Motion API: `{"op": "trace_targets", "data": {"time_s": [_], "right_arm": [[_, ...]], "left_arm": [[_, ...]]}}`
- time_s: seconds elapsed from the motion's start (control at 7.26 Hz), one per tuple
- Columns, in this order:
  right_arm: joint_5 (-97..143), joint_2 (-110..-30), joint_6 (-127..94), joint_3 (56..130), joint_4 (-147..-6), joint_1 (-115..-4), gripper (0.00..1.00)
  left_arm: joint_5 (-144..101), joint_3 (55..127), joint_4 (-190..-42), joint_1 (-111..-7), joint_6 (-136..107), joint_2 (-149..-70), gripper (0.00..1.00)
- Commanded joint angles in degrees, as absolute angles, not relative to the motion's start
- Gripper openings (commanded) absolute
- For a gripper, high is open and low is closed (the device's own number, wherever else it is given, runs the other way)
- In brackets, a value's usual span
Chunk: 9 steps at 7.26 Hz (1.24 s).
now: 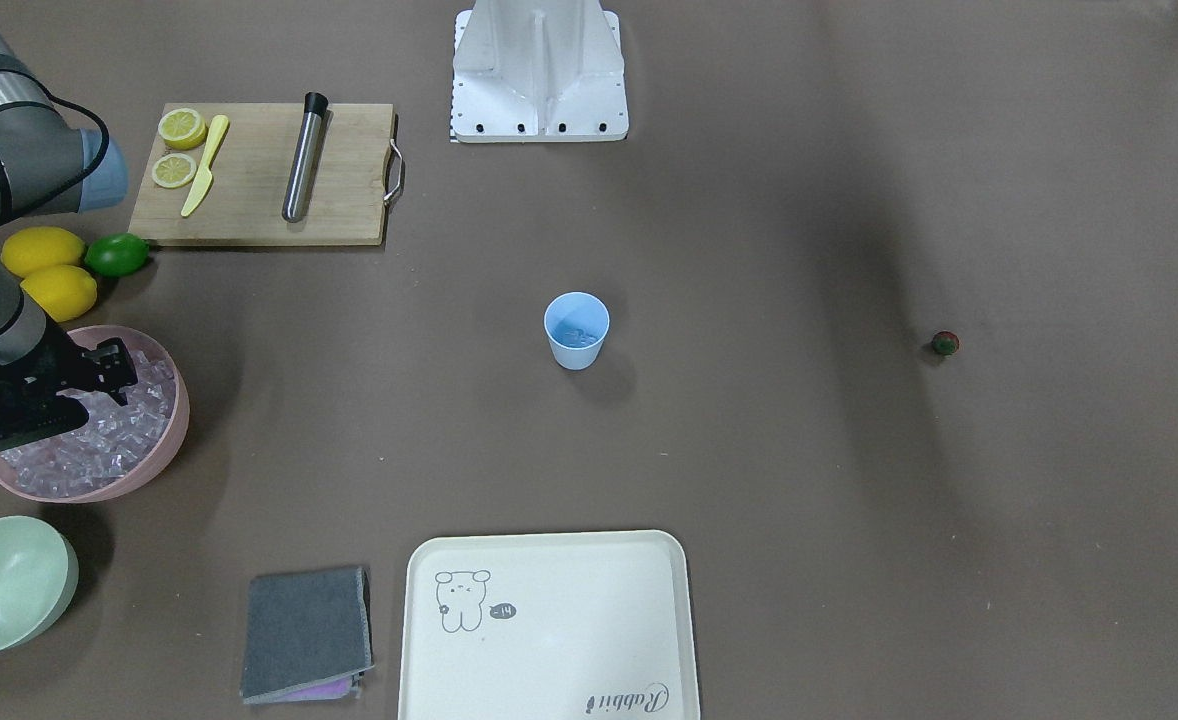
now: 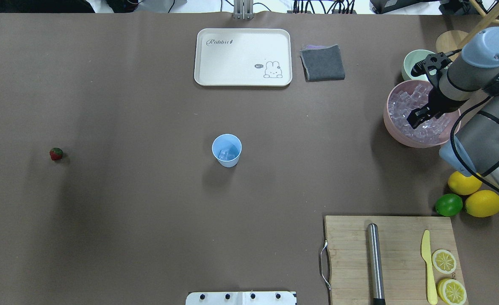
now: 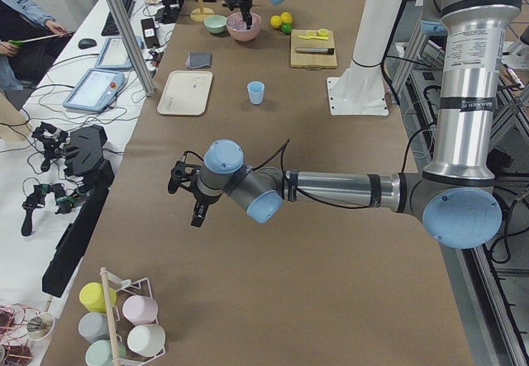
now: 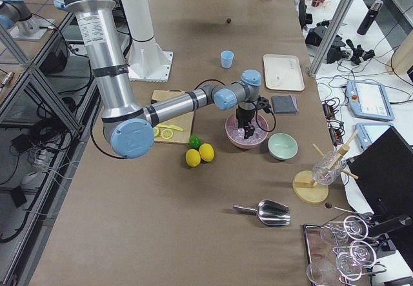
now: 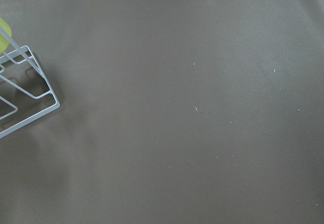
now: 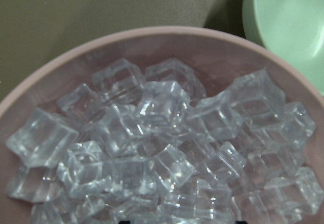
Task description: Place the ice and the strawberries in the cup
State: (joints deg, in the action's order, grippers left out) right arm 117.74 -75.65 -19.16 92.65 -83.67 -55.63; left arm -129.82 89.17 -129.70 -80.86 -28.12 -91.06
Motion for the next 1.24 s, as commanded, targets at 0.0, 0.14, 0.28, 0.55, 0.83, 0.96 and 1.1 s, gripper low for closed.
{"op": "trace_targets", "data": {"time_s": [0.0, 0.14, 0.28, 0.55, 0.83, 0.96, 1.1], "right_arm": [[117.8, -75.8, -19.2, 92.7, -83.7, -55.5, 0.75], [117.7, -75.7, -19.2, 92.7, -83.7, -55.5, 0.75], [117.7, -75.7, -19.2, 92.7, -83.7, -55.6, 0.75], [117.7, -75.8, -19.2, 92.9, -83.7, -55.5, 0.41], [117.7, -75.7, -19.2, 92.9, -83.7, -55.5, 0.34], [117.7, -75.7, -19.2, 92.9, -83.7, -55.5, 0.34], [117.7, -75.6, -19.2, 93.1, -83.7, -55.5, 0.33]], "left_arm": [[-129.8, 89.2, -129.7, -80.9, -28.1, -91.1, 0.97], [-129.8, 89.1, -129.7, -80.9, -28.1, -91.1, 0.97], [-129.8, 89.1, -129.7, -80.9, -28.1, -91.1, 0.97], [-129.8, 89.2, -129.7, -80.9, -28.1, -91.1, 0.97], [-129.8, 89.1, -129.8, -80.9, -28.1, -91.1, 0.97], [-129.8, 89.0, -129.7, -80.9, -28.1, -91.1, 0.97], [-129.8, 89.0, -129.7, -80.9, -28.1, -91.1, 0.97]]}}
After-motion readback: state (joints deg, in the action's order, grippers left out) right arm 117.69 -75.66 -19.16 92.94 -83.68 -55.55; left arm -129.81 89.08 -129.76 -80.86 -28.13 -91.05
